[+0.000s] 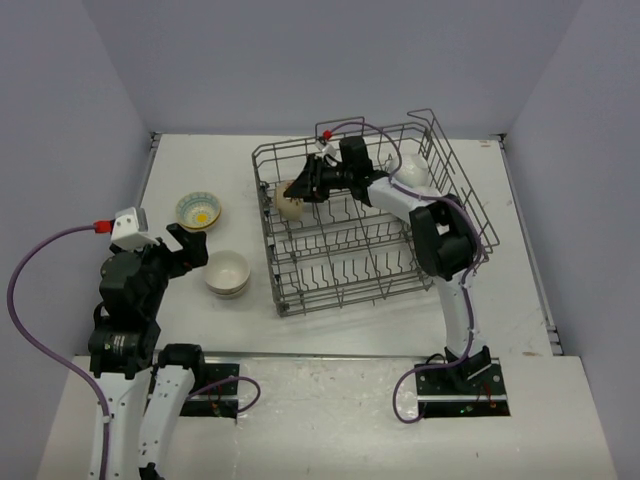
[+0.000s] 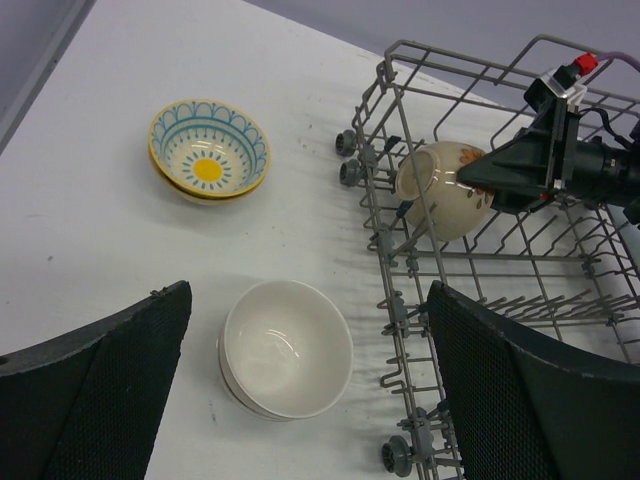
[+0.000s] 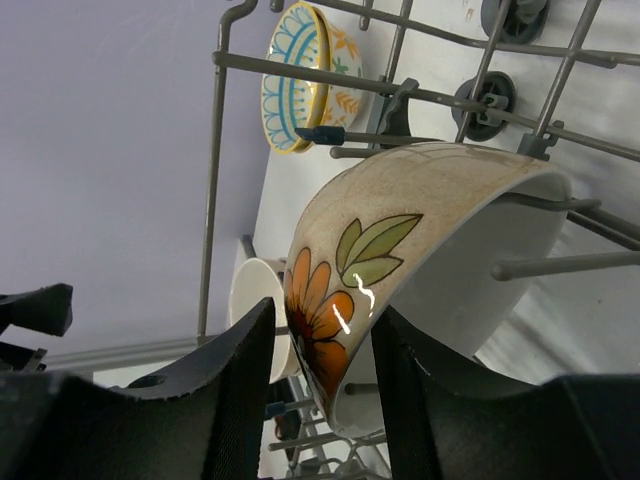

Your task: Unload the bowls from the dish rack

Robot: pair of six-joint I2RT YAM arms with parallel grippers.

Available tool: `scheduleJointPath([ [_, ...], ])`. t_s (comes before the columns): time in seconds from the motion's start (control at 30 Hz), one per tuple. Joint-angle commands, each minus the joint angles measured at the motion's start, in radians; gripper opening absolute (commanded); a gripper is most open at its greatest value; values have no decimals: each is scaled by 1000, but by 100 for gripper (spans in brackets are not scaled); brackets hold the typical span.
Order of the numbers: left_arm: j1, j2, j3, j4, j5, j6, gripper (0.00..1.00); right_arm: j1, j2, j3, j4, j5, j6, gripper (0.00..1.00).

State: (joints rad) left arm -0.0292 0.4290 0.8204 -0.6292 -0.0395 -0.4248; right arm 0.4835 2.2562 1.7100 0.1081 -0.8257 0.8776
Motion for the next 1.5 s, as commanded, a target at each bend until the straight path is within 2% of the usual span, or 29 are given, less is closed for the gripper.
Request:
scheduleJointPath([
  [0.0, -9, -9, -4, 45, 13, 29, 100, 1, 34, 60, 39, -79, 24, 44],
  [0.07, -9, -7, -4, 46, 12, 29, 100, 1, 42, 74, 39, -110, 27, 41],
  [0.2, -11, -4, -4, 45, 12, 29, 100, -5, 46, 71, 76, -138, 60, 25],
  [0.27, -11, -4, -4, 46, 12, 29, 100, -8, 49, 69, 110, -164, 90, 22],
  [0.33, -11, -7, -4, 46, 12, 29, 100, -13, 54, 63, 169, -196, 124, 13],
  [0.37, -11, -6, -4, 46, 10, 29, 100, -16, 54, 62, 191, -207, 156, 3],
  [0.4, -11, -6, -4, 46, 12, 29, 100, -19, 54, 56, 256, -217, 178, 0],
  [0.47, -11, -4, -4, 46, 9, 29, 100, -26, 55, 31, 333, -249, 265, 0],
  [0.53, -11, -4, -4, 46, 6, 29, 100, -37, 52, 5, 482, -266, 331, 0],
  [0.6, -11, -3, -4, 46, 6, 29, 100, -42, 40, 3, 531, -276, 368, 0],
  [1.0, -11, 30, 2, 37, -22, 21, 100, -108, -105, 5, 668, -228, 422, 0],
  [1.27, -11, 54, 8, 31, -39, 18, 100, -151, -95, 94, 832, -243, 584, 0],
  [1.47, -11, 70, 11, 26, -45, 18, 100, -175, -106, 137, 832, -237, 612, 0],
])
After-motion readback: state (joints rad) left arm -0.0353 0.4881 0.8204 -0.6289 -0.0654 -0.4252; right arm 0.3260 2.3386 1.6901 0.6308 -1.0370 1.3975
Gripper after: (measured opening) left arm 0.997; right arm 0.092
